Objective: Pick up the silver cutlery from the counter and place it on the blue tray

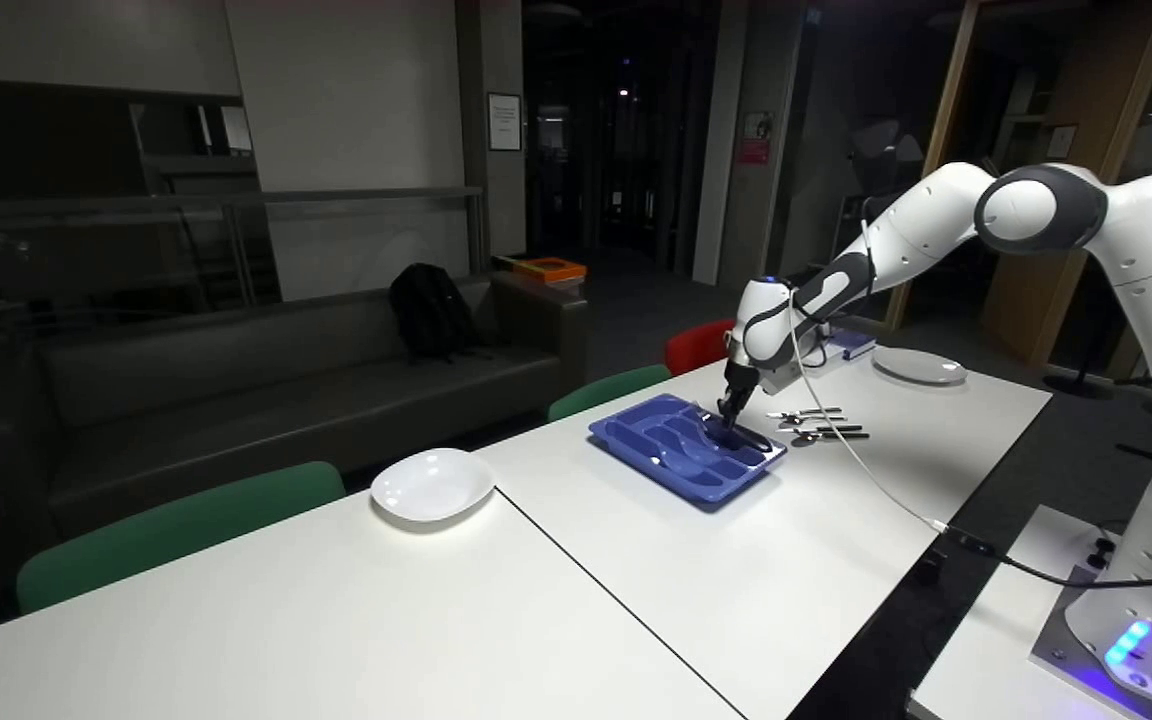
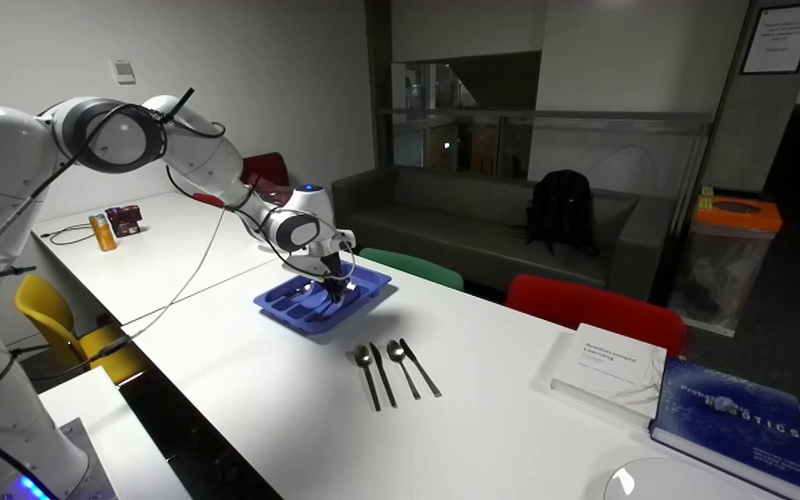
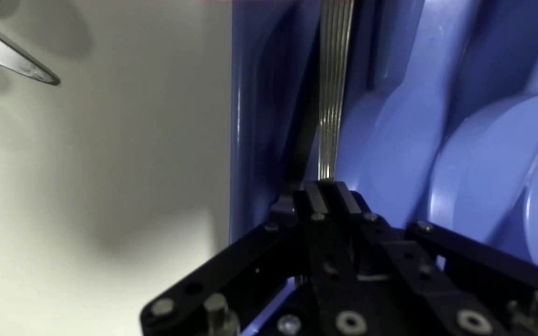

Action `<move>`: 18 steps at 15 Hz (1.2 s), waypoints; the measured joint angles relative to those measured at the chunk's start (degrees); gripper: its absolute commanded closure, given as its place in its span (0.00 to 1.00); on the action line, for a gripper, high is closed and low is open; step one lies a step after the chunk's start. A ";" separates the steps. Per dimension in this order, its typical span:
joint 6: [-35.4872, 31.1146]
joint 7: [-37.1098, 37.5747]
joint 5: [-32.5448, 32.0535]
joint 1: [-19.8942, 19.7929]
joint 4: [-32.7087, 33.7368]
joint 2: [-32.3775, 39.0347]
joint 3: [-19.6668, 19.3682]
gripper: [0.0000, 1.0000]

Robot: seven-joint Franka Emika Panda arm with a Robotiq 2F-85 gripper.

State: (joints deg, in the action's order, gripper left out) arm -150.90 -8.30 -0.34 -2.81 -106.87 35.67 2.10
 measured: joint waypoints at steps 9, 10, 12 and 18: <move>0.12 0.00 -0.45 0.66 0.29 -0.03 0.05 0.02; 0.41 -0.05 -0.82 0.68 0.34 -0.21 0.04 0.00; 1.54 -0.22 -1.69 0.71 0.35 -0.92 0.04 0.00; 7.34 -5.87 -2.36 0.41 -1.55 -7.23 0.04 0.00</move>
State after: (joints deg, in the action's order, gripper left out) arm -143.56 -14.16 -2.70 -2.40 -108.41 28.44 2.14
